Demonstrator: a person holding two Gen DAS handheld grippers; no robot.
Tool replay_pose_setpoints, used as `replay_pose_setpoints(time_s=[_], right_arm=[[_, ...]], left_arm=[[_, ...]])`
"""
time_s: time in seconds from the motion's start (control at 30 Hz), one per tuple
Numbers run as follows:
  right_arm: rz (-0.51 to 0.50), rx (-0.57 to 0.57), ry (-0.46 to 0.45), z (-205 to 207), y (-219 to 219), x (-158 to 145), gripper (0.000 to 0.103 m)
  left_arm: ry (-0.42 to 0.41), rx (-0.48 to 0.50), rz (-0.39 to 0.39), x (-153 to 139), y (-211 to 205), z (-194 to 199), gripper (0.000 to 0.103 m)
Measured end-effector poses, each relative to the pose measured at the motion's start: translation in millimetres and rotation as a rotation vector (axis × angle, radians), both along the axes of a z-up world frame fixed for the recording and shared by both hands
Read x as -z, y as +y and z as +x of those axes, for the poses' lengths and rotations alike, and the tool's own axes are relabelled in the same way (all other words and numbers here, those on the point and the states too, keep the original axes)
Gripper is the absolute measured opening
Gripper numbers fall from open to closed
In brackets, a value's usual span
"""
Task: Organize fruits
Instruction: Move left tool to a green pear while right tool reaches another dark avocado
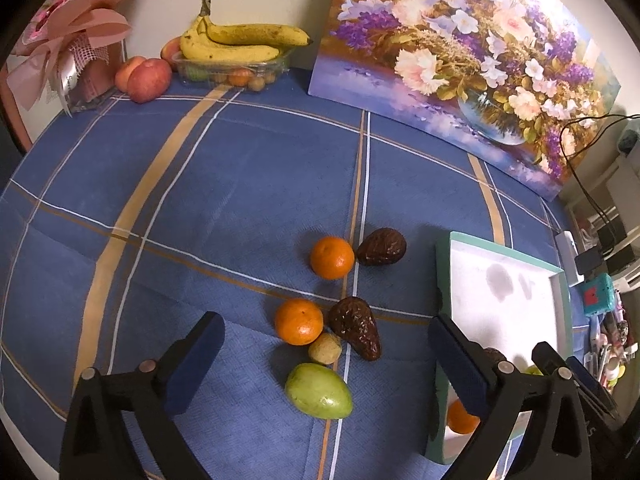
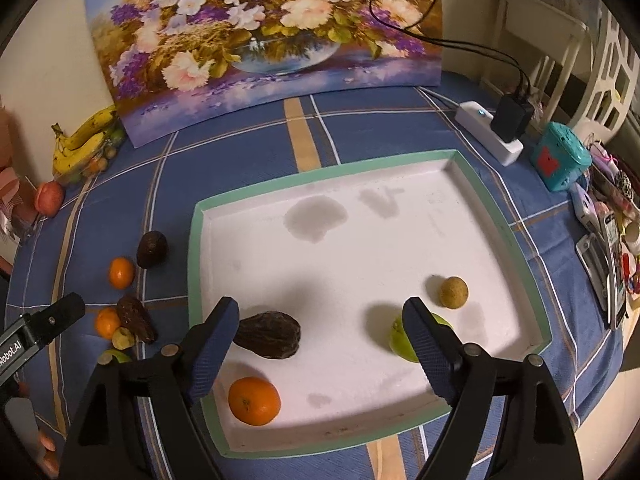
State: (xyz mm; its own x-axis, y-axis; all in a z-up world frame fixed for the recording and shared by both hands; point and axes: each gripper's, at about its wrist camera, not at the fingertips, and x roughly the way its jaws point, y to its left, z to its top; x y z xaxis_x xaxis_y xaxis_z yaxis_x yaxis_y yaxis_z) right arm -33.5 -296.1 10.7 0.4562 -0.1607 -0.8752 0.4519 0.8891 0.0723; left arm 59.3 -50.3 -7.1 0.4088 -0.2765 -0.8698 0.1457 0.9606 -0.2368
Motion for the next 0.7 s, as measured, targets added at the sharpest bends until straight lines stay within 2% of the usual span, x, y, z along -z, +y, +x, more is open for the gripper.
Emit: replay_pose_setpoints(time_s=[0.27,0.43,0.53,0.7], right_arm=[[0.014,-0.039,-0.008,6.9,12.3,-1.4,0.084],[0.030,-0.059,0.018,11.5,18.8,2.5,0.084],[0.025,-0.062,0.031,12.3,20.2,3.6,0.084],[0.032,-0.051,0.045,11.6,19.4,6.4,0.084]], left_arm=[[-0.006,-0.066,-0.028,1.4,23.7,1.2,0.103],[0.031,-0.056,-0.041,9.8,29.8,-0.7,0.103],[0.069,-0.034,-0.011,18.8,27.4,-1.6,0.103],[0.113,0.004,0.088,39.4,16.8,-1.5,0.102]])
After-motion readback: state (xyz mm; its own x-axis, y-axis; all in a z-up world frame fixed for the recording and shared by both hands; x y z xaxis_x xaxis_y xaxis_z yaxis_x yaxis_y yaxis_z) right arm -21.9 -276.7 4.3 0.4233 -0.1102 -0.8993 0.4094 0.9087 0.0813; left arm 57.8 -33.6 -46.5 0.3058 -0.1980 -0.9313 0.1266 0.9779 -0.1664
